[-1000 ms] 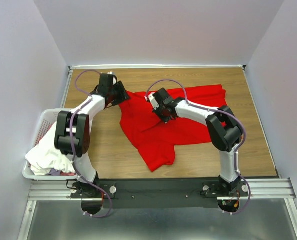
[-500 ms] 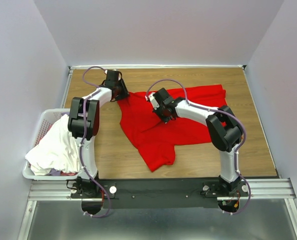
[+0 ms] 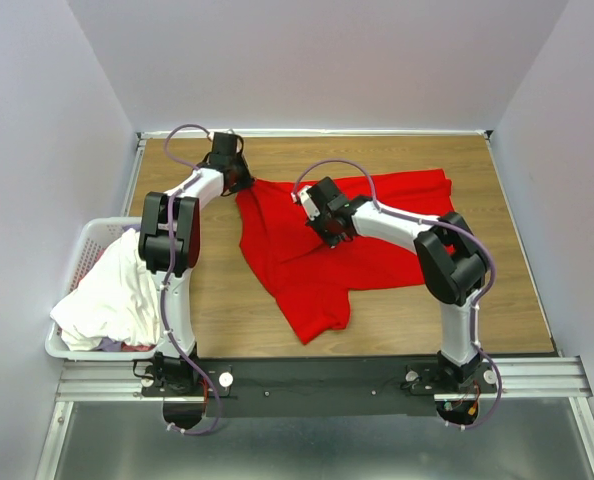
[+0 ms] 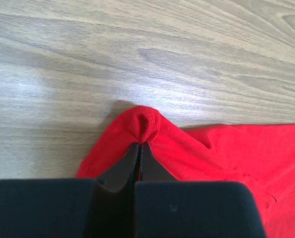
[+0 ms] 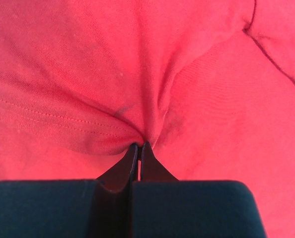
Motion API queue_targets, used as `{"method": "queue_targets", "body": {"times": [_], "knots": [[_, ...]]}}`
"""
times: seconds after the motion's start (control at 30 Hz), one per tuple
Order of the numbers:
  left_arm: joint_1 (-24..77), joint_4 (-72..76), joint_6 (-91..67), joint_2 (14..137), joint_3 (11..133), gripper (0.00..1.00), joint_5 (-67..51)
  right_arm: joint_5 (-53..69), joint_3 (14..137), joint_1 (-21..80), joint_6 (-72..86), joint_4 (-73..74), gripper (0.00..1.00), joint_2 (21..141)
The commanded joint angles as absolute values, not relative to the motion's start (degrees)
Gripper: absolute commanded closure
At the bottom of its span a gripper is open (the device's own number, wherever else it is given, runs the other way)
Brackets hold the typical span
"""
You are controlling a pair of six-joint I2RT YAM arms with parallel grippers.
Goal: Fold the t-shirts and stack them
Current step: Fold the tshirt
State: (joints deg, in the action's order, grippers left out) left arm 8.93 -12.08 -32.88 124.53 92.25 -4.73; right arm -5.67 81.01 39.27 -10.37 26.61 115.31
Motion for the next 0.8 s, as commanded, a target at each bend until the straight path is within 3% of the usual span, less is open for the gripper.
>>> {"method": "queue_targets", "body": {"times": [0.0, 0.23, 0.33, 0.43, 0.57, 0.77], "knots": [[7.82, -12.39, -32.43, 123.05, 91.59, 0.98, -1.59, -6.24, 80.16, 39.02, -9.32, 27.60, 0.98, 112.15], [6.77, -12.13, -32.70, 123.22, 88.77, 0.98, -1.76, -7.82, 81.38, 39.02, -8.88, 28.12, 0.91, 113.03], [6.42, -12.04, -32.26, 122.87, 88.42, 0.98, -1.14, -7.65, 82.00, 38.85, -8.53, 28.21, 0.80, 112.59], [6.33, -11.87, -31.20, 122.61, 88.68, 0.98, -0.88, -5.20, 83.14, 36.92, -7.30, 28.13, 0.60, 111.45], [6.42, -11.78, -30.41, 122.43, 89.03, 0.97, -1.58, -2.03, 85.78, 26.85, -2.65, 28.13, 0.55, 111.09], [6.33, -11.78, -28.92, 122.87, 89.82, 0.96, -1.06, 2.72, 90.34, 8.65, 7.54, 27.43, 0.55, 114.51]]}}
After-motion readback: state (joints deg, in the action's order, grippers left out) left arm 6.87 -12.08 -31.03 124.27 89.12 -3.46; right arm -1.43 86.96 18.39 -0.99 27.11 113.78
